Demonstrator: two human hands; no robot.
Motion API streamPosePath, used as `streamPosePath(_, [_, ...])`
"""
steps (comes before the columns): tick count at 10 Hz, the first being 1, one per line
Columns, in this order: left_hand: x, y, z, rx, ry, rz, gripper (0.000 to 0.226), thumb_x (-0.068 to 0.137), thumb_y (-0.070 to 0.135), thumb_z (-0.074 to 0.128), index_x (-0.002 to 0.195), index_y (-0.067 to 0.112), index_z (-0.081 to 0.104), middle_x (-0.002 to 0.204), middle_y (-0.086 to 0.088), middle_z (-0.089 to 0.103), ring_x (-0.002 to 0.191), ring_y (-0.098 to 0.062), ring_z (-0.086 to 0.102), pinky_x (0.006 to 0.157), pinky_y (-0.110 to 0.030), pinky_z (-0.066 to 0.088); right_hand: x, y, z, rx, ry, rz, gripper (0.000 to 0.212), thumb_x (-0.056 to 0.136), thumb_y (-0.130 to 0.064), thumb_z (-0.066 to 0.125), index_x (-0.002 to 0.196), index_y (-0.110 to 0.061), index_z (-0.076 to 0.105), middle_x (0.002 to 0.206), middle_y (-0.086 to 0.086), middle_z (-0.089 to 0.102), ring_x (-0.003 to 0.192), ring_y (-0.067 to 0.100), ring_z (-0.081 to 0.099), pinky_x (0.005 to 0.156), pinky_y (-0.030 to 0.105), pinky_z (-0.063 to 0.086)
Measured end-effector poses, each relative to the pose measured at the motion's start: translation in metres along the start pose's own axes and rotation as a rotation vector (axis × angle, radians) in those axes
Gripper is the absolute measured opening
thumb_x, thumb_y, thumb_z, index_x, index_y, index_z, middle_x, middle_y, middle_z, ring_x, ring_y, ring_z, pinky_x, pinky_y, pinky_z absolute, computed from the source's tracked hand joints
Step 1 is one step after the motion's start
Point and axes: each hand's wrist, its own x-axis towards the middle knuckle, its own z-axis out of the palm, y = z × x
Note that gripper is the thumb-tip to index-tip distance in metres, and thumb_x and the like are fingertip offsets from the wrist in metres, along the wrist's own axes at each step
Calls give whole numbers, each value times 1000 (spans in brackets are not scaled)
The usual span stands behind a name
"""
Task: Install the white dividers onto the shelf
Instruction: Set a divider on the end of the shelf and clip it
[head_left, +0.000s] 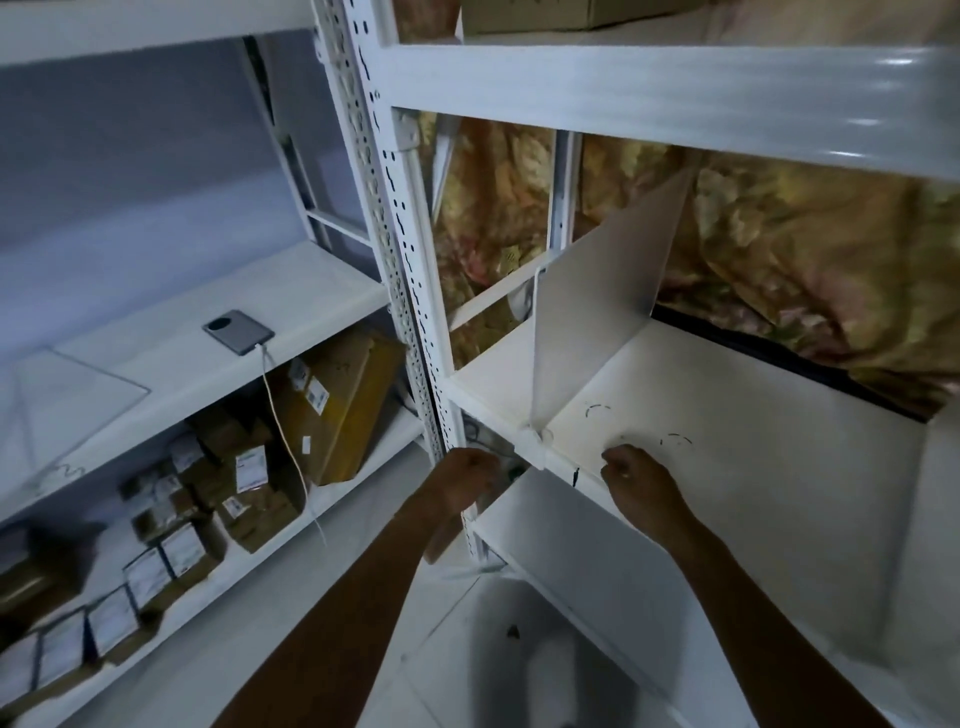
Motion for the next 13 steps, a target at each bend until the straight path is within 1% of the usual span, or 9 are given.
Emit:
streamPosePath(1, [12, 8, 4, 24, 5, 15, 16, 91, 23, 57, 93, 13, 69, 100, -12, 71, 91, -27, 68, 84, -40, 57, 20, -6, 3, 2, -21, 3, 35, 97, -24, 53, 130, -12, 59, 135, 7, 60, 121, 25, 58, 105, 36, 43])
streamPosePath(2, [32, 11, 2, -2, 16, -7, 15, 96, 24, 55, 84, 22, 64, 96, -6, 66, 85, -20, 63, 82, -36, 58, 33, -15, 8, -5, -52, 19, 37, 97, -29, 53, 131, -14, 57, 135, 6, 60, 121, 25, 57, 105, 38, 43])
streamPosePath(3, [72, 9, 6, 8, -16, -81, 24, 91, 39, 54, 72, 25, 58, 94, -9, 64, 88, -25, 61, 95, -46, 55, 46, -24, 17, -15, -60, 42, 42, 96, -31, 52, 134, -13, 54, 138, 7, 58, 125, 26, 54, 106, 37, 40])
streamPosePath(5, [109, 6, 8, -115, -142, -144, 41, 90, 48, 67, 92, 7, 66, 75, -4, 68, 62, -18, 64, 57, -27, 48, 61, -43, 37, -41, -52, 93, 57, 95, -41, 51, 146, -16, 43, 151, 5, 48, 134, 26, 47, 107, 35, 36])
streamPosePath(7, [129, 1, 5, -2, -292, -87, 43, 96, 53, 56, 108, 13, 64, 97, -6, 74, 79, -21, 70, 64, -28, 50, 68, -63, 61, -232, -41, 183, 72, 88, -65, 43, 132, -9, 53, 135, 13, 52, 126, 31, 51, 107, 47, 44])
streamPosePath(9, [144, -6, 2, 4, -355, -65, 34, 99, 36, 57, 110, 5, 66, 91, -8, 74, 67, -17, 69, 59, -25, 48, 68, -86, 96, -350, 196, 244, 63, 97, -59, 39, 125, -3, 52, 130, 18, 47, 120, 36, 48, 97, 48, 47])
streamPosePath(10, [150, -9, 2, 11, -382, -63, 35, 96, 42, 60, 102, 9, 71, 91, -6, 77, 68, -16, 71, 58, -24, 48, 65, -88, 121, -509, 280, 247, 61, 94, -59, 35, 108, -4, 57, 112, 19, 59, 102, 40, 59, 77, 49, 55])
streamPosePath(12, [155, -5, -6, 2, -443, 4, 32, 98, 40, 58, 98, 10, 69, 100, -10, 74, 79, -21, 69, 55, -22, 48, 62, -90, 136, -542, 412, 264, 55, 94, -56, 43, 104, -5, 59, 109, 18, 65, 101, 38, 62, 81, 47, 55])
streamPosePath(13, [154, 1, -9, 37, -480, -22, 39, 98, 43, 57, 109, 7, 66, 102, -12, 73, 77, -20, 69, 54, -24, 49, 61, -90, 134, -512, 436, 255, 49, 93, -50, 51, 110, -4, 58, 114, 17, 64, 106, 37, 62, 87, 47, 54])
